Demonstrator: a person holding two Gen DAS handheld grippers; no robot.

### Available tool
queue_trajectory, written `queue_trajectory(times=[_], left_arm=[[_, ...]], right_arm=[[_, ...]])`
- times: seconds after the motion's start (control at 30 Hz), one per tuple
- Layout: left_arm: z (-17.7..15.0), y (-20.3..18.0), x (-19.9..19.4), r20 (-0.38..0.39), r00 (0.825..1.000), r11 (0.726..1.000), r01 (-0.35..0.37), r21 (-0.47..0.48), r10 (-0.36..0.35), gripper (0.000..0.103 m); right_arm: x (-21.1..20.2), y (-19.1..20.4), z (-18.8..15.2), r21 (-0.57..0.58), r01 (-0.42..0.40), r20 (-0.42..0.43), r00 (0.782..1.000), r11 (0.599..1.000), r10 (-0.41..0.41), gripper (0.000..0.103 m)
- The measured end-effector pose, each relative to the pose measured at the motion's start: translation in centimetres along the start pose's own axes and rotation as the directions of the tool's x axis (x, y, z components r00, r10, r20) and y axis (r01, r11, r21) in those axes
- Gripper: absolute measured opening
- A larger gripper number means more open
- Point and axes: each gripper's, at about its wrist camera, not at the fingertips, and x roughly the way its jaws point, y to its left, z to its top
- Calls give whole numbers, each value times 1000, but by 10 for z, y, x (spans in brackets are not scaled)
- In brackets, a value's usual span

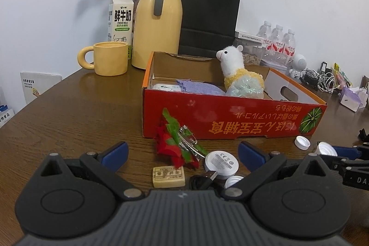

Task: Organize objects
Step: 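Carry the cap toward the box with the right gripper while the left gripper grasps the black cable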

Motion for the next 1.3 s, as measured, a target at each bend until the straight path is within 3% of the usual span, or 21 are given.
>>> queue_trajectory(times=[0.27, 0.53, 0.73, 0.93, 1.07, 1.1, 1.17, 1.2, 1.3], left_arm=[[-1, -1, -5, 1, 1000, 1000, -12, 10, 12, 103], [-10, 6, -14, -115, 992, 998, -41, 37, 45, 103], [-18, 2, -20, -118, 992, 997, -26, 78, 35, 102], [-20, -10, -15, -130, 991, 993, 1, 119, 15, 80], [-20, -17, -11, -138, 990, 991, 15, 135, 4, 77], [-20, -18, -10, -141, 990, 990, 21, 137, -2, 73], [-21, -20, -7, -153, 988, 989, 30, 143, -8, 50], [-22, -21, -7, -153, 988, 989, 36, 145, -13, 43], [-23, -22, -10, -140, 990, 988, 49, 147, -28, 40]], right_arm=[[-21, 2, -1, 17, 79, 130, 988, 997, -81, 39], [-26, -3, -2, 39, 67, 166, 983, 997, -72, 39], [-29, -3, -3, 44, 58, 185, 981, 997, -66, 39], [-32, -4, -3, 45, 51, 194, 979, 998, -59, 39], [-32, -5, -4, 46, 47, 196, 979, 998, -55, 39], [-32, -4, -4, 46, 46, 196, 979, 998, -54, 39], [-33, -4, -4, 47, 45, 198, 979, 998, -54, 39], [-32, -4, -4, 48, 45, 199, 979, 998, -53, 39], [-32, -4, -4, 48, 45, 199, 979, 998, -53, 39]])
